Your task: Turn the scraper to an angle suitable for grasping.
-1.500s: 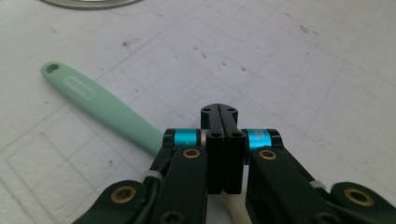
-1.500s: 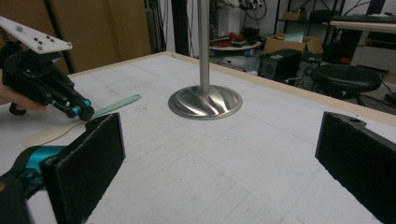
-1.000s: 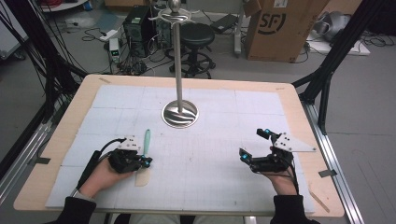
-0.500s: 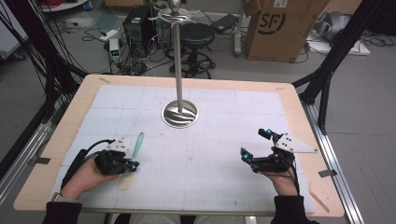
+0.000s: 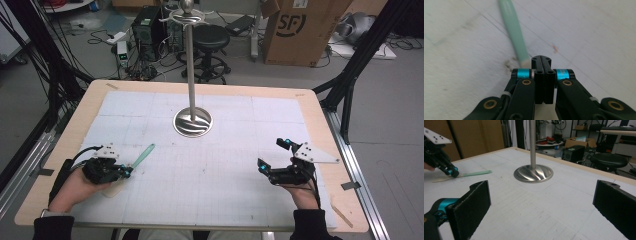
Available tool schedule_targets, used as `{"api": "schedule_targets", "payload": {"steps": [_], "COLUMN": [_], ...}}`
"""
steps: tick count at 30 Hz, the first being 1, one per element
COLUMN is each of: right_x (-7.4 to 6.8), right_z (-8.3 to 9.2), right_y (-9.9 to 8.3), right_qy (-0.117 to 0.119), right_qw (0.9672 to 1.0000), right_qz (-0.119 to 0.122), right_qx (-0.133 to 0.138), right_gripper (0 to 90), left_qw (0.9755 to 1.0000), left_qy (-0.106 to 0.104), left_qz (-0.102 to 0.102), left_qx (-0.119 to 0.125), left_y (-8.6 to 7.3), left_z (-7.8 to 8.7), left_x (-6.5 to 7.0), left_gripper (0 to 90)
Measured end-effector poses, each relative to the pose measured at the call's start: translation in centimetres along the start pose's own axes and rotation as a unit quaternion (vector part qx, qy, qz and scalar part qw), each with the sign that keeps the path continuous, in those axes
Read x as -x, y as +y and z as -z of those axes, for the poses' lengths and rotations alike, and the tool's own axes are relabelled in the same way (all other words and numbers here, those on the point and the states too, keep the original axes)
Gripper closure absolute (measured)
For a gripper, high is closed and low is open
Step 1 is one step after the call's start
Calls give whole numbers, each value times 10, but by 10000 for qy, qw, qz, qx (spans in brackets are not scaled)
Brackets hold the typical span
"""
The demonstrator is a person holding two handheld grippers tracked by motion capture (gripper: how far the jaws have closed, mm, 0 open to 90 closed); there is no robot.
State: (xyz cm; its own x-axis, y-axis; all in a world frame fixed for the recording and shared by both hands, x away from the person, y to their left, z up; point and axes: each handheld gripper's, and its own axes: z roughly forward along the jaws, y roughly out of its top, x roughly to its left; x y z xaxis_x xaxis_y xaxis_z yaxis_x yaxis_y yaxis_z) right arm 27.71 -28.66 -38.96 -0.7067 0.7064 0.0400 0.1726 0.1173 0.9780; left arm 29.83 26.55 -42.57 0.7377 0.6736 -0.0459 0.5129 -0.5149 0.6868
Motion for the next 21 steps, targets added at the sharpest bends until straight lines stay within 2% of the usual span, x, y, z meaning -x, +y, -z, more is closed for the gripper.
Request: {"api": "schedule_targets", "payload": {"steps": [3,6,8,9,12,13,16,21], "right_x": [0,0,-1,-1,0,0,1,3], "right_z": [0,0,0,0,0,0,2,5], "right_y": [0,0,0,0,0,0,0,1], "right_qy": [3,7,56,56,63,58,47,8], "right_qw": [10000,10000,10000,10000,10000,10000,9999,9998], "right_qz": [-12,-10,-20,-20,-36,-36,-60,-110], "right_qx": [13,12,14,14,42,43,89,146], "right_gripper": [3,3,3,3,3,2,3,3], "left_qw": [9984,9941,9943,9945,9954,9955,9952,9957], "left_qy": [419,849,869,884,804,763,630,628], "left_qz": [123,309,379,335,375,388,600,534], "left_qx": [352,607,494,445,367,410,453,412], "left_y": [4,4,5,5,9,11,16,16], "left_z": [-2,-13,-21,-23,-31,-33,-38,-38], "left_x": [-2,-6,-8,-8,-10,-12,-17,-15], "left_gripper": [899,899,899,899,899,899,899,899]}}
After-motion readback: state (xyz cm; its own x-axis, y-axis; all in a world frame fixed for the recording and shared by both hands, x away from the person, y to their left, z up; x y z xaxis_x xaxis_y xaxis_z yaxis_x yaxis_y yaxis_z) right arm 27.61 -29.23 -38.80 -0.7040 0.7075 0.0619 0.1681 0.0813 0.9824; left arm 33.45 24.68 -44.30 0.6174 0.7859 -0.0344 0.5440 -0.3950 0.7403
